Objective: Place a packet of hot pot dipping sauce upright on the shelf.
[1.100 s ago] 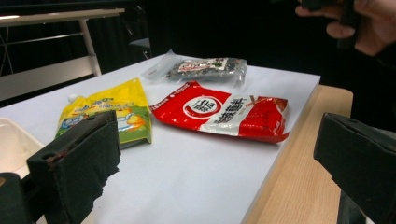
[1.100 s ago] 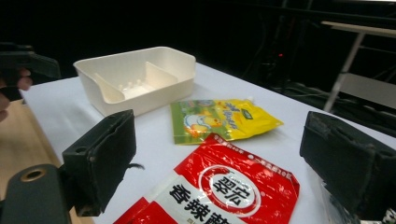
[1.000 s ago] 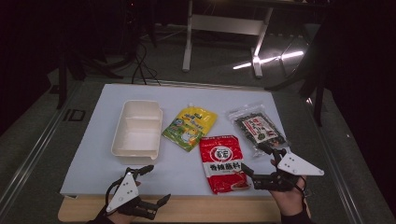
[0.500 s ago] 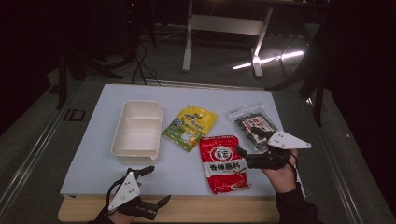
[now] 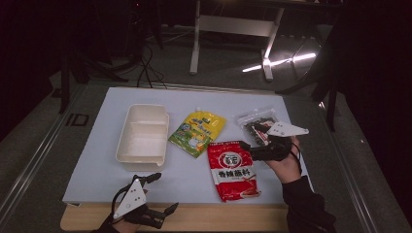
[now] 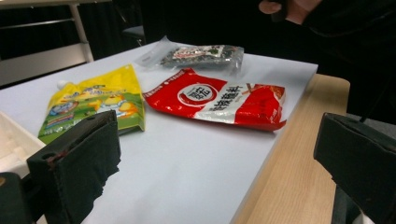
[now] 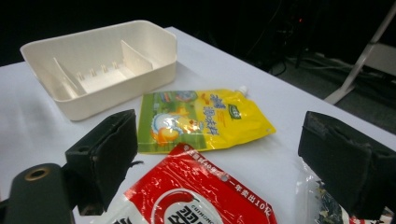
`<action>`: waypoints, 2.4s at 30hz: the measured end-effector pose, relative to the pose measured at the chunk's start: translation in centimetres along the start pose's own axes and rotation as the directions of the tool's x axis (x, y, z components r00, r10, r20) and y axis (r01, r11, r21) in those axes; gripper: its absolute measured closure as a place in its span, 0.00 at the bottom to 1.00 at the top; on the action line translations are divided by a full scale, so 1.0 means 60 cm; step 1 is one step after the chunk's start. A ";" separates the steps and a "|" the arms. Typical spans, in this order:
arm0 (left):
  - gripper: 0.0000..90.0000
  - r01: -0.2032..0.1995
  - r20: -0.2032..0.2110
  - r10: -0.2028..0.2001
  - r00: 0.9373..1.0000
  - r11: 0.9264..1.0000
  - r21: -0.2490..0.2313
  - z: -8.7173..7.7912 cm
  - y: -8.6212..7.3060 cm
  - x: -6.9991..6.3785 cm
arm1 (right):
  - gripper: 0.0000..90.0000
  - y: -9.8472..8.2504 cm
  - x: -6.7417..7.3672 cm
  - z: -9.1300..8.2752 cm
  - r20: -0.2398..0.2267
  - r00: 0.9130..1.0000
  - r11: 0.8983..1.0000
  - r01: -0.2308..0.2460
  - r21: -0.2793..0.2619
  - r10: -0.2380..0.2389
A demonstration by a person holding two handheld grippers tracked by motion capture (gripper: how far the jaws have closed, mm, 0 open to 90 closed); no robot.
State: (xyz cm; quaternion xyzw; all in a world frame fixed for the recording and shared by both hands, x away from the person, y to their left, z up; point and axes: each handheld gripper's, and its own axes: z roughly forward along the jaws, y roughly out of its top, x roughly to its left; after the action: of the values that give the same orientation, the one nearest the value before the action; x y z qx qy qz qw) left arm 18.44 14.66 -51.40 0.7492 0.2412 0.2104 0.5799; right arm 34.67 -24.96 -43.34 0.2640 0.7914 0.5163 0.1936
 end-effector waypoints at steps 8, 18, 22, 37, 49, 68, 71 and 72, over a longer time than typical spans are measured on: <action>0.02 0.007 0.011 -0.007 1.000 1.000 0.011 0.004 -0.003 0.002 | 0.13 -0.010 -0.027 0.027 -0.012 1.000 0.998 -0.017 0.063 0.018; 0.02 0.007 0.018 -0.008 1.000 1.000 0.024 0.006 -0.004 0.002 | 0.17 -0.022 -0.061 0.065 -0.024 0.997 0.988 -0.065 0.142 0.069; 0.02 0.009 0.016 -0.010 1.000 1.000 0.026 0.006 -0.005 0.003 | 0.20 -0.029 -0.068 0.079 -0.033 0.995 0.979 -0.084 0.184 0.091; 0.02 0.012 0.026 -0.013 1.000 0.999 0.040 0.009 -0.008 0.003 | 0.34 -0.066 -0.105 0.137 -0.040 0.985 0.902 -0.137 0.410 0.167; 0.02 0.001 0.024 -0.003 1.000 0.999 0.054 0.011 -0.010 0.003 | 0.48 -0.087 -0.127 0.162 -0.028 0.983 0.845 -0.141 0.515 0.181; 0.02 -0.004 0.028 0.002 1.000 0.998 0.070 0.014 -0.011 0.002 | 0.83 -0.085 -0.130 0.152 -0.101 0.975 0.794 -0.098 0.600 0.197; 0.02 -0.005 0.027 0.003 1.000 0.998 0.069 0.014 -0.011 0.002 | 0.89 -0.080 -0.128 0.150 -0.111 0.978 0.799 -0.078 0.597 0.178; 0.02 -0.007 0.022 0.006 1.000 0.998 0.070 0.014 -0.011 0.002 | 0.91 -0.078 -0.125 0.150 -0.113 0.979 0.798 -0.067 0.598 0.167</action>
State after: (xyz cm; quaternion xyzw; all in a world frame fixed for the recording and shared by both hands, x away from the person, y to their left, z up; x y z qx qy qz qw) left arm 18.96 14.25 -52.21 0.7720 0.2397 0.1955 0.5553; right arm 44.79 -24.69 -50.94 0.3172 0.9077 0.2745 0.0050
